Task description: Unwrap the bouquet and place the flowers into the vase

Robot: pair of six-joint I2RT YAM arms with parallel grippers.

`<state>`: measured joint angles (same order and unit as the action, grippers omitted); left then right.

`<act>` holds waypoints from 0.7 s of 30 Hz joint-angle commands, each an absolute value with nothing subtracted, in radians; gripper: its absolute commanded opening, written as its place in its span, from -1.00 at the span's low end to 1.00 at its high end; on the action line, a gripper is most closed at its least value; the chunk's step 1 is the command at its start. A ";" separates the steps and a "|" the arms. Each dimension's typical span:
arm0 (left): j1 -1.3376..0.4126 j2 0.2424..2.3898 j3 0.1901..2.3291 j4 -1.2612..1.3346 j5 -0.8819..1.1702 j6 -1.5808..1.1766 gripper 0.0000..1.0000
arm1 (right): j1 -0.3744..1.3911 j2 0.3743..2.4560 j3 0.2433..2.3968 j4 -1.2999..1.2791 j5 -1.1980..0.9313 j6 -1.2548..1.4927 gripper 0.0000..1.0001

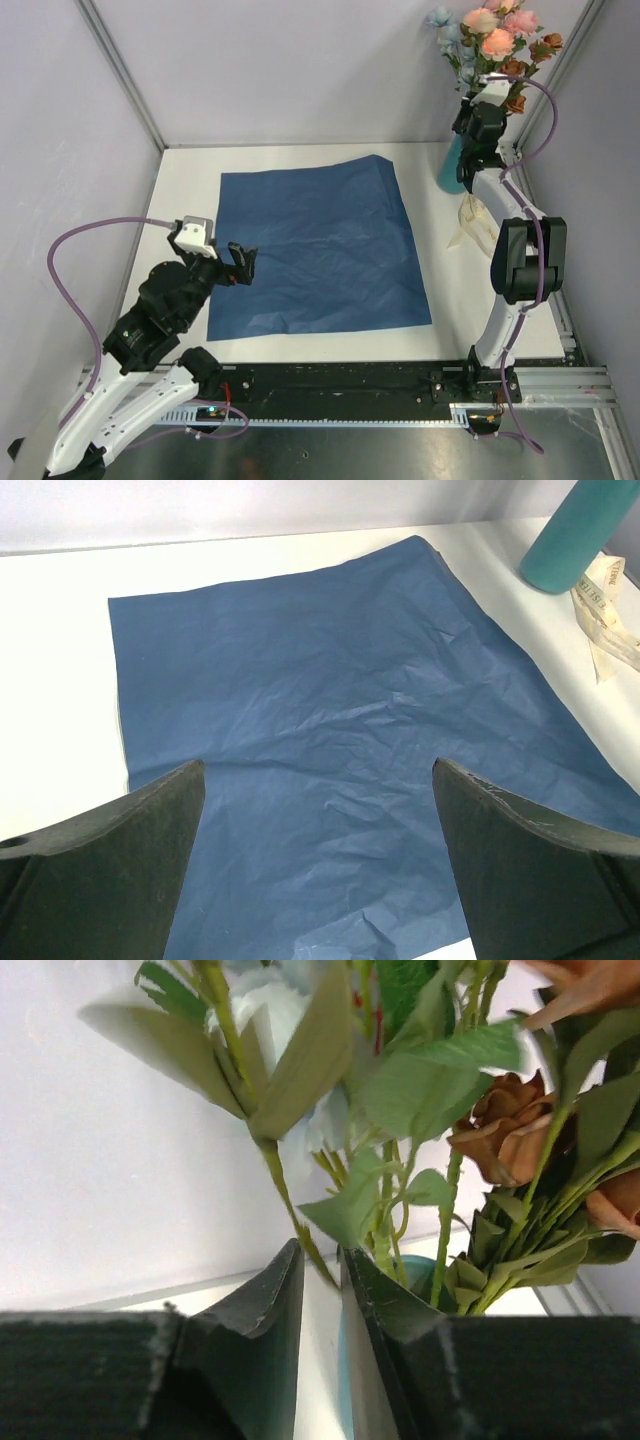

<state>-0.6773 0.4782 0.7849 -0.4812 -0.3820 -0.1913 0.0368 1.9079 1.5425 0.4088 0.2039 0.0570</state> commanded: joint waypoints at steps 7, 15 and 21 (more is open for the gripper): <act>-0.670 0.471 0.782 -0.461 -0.386 -0.183 0.99 | 0.087 1.764 1.622 0.155 0.371 0.081 -0.04; -0.670 0.468 0.782 -0.461 -0.385 -0.186 0.99 | 0.108 1.612 1.615 0.016 0.431 0.056 0.21; -0.671 0.463 0.782 -0.461 -0.384 -0.181 0.99 | 0.138 1.473 1.574 -0.133 0.339 0.013 0.29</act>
<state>-0.6773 0.4751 0.7849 -0.4812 -0.3817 -0.1917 0.1162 1.5734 1.5696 -0.0158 0.3904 0.0502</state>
